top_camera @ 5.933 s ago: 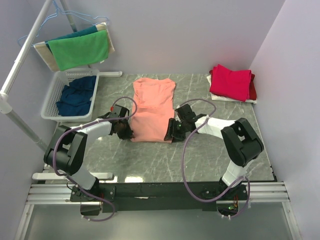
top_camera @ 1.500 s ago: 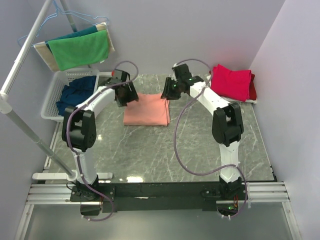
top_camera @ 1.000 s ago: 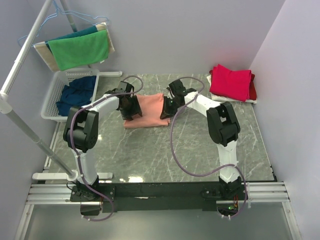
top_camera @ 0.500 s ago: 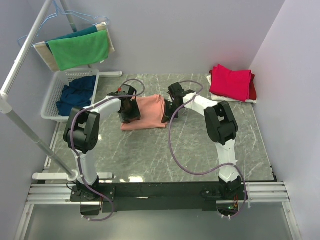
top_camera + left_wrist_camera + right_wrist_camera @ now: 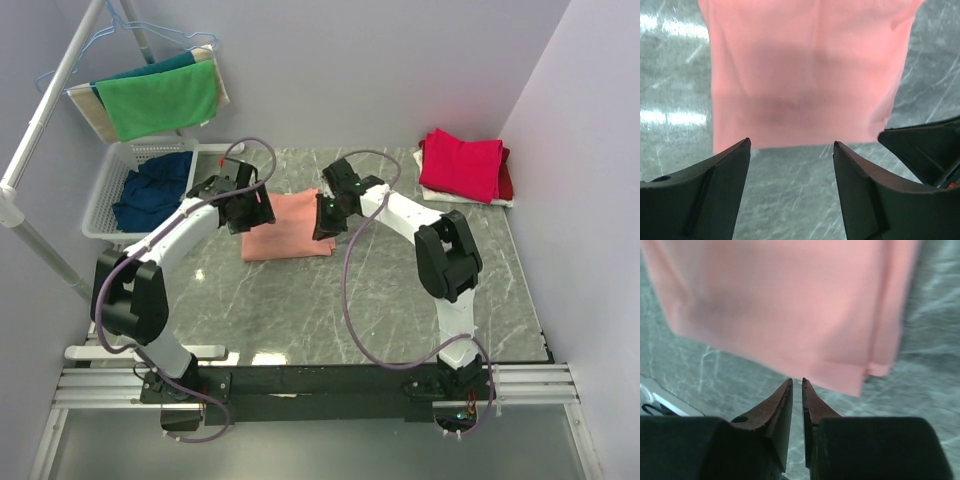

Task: Fold and stack the t-shirts
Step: Fold the tshirt

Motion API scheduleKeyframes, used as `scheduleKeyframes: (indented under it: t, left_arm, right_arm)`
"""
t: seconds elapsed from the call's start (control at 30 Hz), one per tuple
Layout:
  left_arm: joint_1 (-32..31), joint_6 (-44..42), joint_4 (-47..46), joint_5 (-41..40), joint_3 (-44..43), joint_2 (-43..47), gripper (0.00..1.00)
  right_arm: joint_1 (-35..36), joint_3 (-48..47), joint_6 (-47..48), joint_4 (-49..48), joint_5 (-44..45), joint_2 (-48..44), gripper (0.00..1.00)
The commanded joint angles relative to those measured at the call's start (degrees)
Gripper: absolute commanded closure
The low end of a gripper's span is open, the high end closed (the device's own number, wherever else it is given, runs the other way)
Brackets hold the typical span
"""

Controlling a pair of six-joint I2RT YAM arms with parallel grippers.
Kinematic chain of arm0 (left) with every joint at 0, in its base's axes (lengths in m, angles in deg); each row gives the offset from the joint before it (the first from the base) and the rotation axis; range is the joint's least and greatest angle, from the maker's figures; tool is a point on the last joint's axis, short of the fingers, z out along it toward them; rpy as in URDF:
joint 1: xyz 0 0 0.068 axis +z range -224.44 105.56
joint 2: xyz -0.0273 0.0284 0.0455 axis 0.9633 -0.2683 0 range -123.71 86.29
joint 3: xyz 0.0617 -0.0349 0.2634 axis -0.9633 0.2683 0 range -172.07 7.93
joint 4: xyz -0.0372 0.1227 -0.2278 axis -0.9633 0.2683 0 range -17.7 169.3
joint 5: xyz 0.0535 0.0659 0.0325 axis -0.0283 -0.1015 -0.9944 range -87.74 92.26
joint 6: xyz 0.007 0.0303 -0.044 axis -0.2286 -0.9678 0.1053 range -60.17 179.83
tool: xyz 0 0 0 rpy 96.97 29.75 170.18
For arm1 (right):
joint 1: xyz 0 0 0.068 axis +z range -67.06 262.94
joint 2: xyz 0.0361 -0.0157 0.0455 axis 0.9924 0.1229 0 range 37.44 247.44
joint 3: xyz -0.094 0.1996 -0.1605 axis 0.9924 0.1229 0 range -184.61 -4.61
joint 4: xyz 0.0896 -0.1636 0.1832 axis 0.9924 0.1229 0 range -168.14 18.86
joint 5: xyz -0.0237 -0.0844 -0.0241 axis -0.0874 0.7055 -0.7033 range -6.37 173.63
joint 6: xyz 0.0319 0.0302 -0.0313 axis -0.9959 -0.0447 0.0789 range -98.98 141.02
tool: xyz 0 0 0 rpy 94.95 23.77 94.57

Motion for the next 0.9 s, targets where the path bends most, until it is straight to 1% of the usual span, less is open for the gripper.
scheduleKeyframes:
  t: [0.0, 0.07, 0.13, 0.23, 0.3, 0.4, 0.47, 0.57, 0.63, 0.67, 0.77, 0.8, 0.87]
  left_arm:
    - [-1.59, 0.55, -0.02, 2.02, 4.09, 1.47, 0.28]
    - [-2.03, 2.22, -1.69, 3.95, 7.08, 1.21, 0.28]
    - [-2.12, 4.84, -6.17, 6.58, 11.28, 0.68, 0.29]
    - [-2.21, 8.45, -12.04, 7.21, 15.94, -1.08, 0.3]
    - [-2.29, 9.43, -12.86, 6.25, 16.67, -3.35, 0.31]
    - [-2.73, 9.35, -10.67, 2.83, 16.23, -5.73, 0.31]
    - [-3.17, 8.99, -8.91, 1.42, 16.05, -6.09, 0.31]
    - [-3.79, 9.08, -7.33, 1.32, 16.58, -5.3, 0.31]
    - [-4.22, 9.34, -6.01, 1.41, 16.49, -4.25, 0.31]
    - [-4.31, 9.35, -4.18, -0.16, 16.32, -3.72, 0.31]
    - [-4.93, 9.08, -1.01, -1.05, 15.27, -0.3, 0.31]
    - [-4.93, 8.73, 0.66, -1.57, 14.39, 2.23, 0.3]
    - [-5.02, 8.56, 1.55, -2.1, 13.25, 4.62, 0.29]
  right_arm:
    - [2.04, -2.88, 0.56, 0.55, -0.6, -1.41, 0.79]
    - [2.48, -2.7, 0.38, -0.85, -2.62, -0.18, 0.79]
    - [2.75, -2.53, 0.21, -2.43, -3.41, 1.13, 0.8]
    - [2.75, -2.44, 0.03, -4.19, -5.0, 2.98, 0.8]
    - [2.84, -2.44, 0.29, -5.51, -5.53, 4.38, 0.81]
    - [2.84, -2.35, 0.99, -5.34, -5.35, 6.58, 0.81]
    - [2.84, -0.69, 1.35, -5.6, -5.44, 7.2, 0.83]
    - [2.84, 2.21, 1.08, -6.66, -5.09, 6.86, 0.83]
    - [2.84, 2.66, 1.17, -5.53, -4.39, 6.94, 0.83]
    - [2.84, 2.83, 1.17, -5.08, -4.04, 6.77, 0.84]
    - [2.84, 4.14, 1.08, -4.64, -3.24, 6.24, 0.84]
    - [2.84, 4.5, 0.91, -4.64, -3.24, 5.8, 0.84]
    - [2.84, 5.12, 0.82, -4.81, -3.51, 5.71, 0.85]
